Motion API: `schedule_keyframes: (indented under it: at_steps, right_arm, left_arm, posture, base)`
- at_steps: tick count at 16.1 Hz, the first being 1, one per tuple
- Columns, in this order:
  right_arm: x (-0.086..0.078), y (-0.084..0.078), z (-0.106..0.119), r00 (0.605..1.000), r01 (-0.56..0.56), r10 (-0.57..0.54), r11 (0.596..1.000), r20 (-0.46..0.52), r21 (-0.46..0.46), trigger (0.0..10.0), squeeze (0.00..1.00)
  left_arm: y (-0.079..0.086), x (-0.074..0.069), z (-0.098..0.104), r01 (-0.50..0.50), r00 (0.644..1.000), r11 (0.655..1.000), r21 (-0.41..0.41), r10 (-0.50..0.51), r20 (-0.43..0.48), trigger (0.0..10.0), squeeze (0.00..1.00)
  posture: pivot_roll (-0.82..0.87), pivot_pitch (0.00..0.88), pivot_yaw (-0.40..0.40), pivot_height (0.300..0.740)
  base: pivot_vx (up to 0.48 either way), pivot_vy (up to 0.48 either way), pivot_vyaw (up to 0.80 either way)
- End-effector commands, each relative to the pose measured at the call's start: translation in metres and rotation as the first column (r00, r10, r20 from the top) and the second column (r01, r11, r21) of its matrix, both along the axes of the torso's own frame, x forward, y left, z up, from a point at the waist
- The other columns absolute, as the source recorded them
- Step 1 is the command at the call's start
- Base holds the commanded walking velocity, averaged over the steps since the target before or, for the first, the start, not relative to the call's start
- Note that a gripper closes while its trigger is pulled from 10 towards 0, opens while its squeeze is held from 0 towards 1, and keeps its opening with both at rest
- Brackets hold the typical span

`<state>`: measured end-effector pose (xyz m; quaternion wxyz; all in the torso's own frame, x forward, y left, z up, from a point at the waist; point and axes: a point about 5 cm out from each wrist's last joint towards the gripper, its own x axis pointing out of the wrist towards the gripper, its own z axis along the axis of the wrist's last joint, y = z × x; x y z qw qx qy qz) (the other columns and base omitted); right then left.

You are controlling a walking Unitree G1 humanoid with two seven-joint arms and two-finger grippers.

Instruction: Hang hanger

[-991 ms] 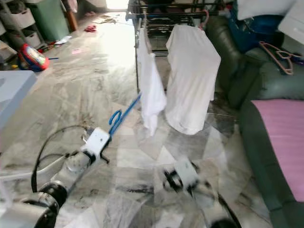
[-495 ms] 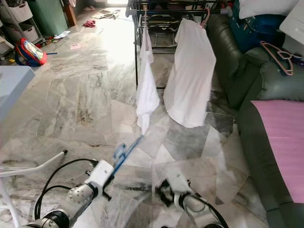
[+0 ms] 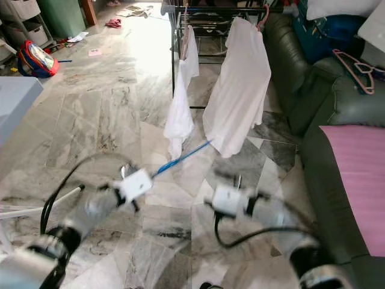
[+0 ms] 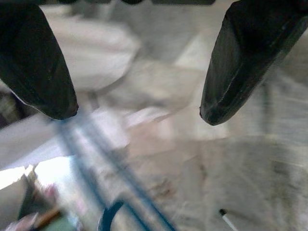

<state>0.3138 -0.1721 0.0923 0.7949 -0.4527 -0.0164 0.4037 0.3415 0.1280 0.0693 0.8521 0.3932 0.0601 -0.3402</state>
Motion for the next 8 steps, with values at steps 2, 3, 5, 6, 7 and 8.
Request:
schedule_keyframes:
  at_steps: [2, 3, 5, 6, 7, 8]
  right_arm:
    - [0.005, -0.007, 0.024, 0.996, -0.031, 0.034, 0.999, 0.084, -0.045, 10.0, 0.00]
    - [0.007, -0.008, 0.037, 0.993, -0.036, 0.042, 0.998, 0.113, -0.048, 10.0, 0.00]
    - [0.011, -0.007, 0.051, 0.990, -0.039, 0.043, 0.999, 0.133, -0.030, 10.0, 0.00]
    - [0.013, -0.008, 0.050, 0.991, -0.035, 0.039, 0.999, 0.125, -0.036, 10.0, 0.00]
    - [0.013, -0.010, 0.046, 0.993, -0.037, 0.044, 0.997, 0.105, -0.060, 10.0, 0.00]
    - [0.013, -0.010, 0.044, 0.995, -0.043, 0.049, 0.997, 0.091, -0.065, 10.0, 0.00]
  left_arm:
    - [0.004, 0.007, 0.012, 0.038, 0.999, 0.999, 0.039, -0.039, 0.026, 10.0, 0.00]
    - [0.002, 0.009, 0.016, 0.070, 0.997, 0.996, 0.055, -0.072, 0.032, 10.0, 0.00]
    - [-0.005, 0.007, 0.016, 0.124, 0.991, 0.989, 0.078, -0.127, 0.035, 10.0, 0.00]
    - [-0.008, 0.005, 0.016, 0.148, 0.988, 0.985, 0.085, -0.151, 0.040, 10.0, 0.00]
    - [-0.013, 0.004, 0.016, 0.183, 0.981, 0.978, 0.097, -0.188, 0.044, 10.0, 0.00]
    - [-0.016, 0.003, 0.016, 0.205, 0.977, 0.974, 0.099, -0.210, 0.046, 10.0, 0.00]
  posture:
    - [0.07, 0.169, 0.005, 0.740]
    - [0.06, 0.167, 0.010, 0.740]
    - [0.06, 0.162, 0.018, 0.740]
    - [0.06, 0.160, 0.019, 0.740]
    - [0.06, 0.159, 0.020, 0.740]
    - [0.06, 0.158, 0.020, 0.740]
  base:
    - [0.000, 0.000, 0.00]
    - [0.000, 0.000, 0.00]
    - [0.000, 0.000, 0.00]
    - [0.000, 0.000, 0.00]
    - [0.000, 0.000, 0.00]
    - [0.000, 0.000, 0.00]
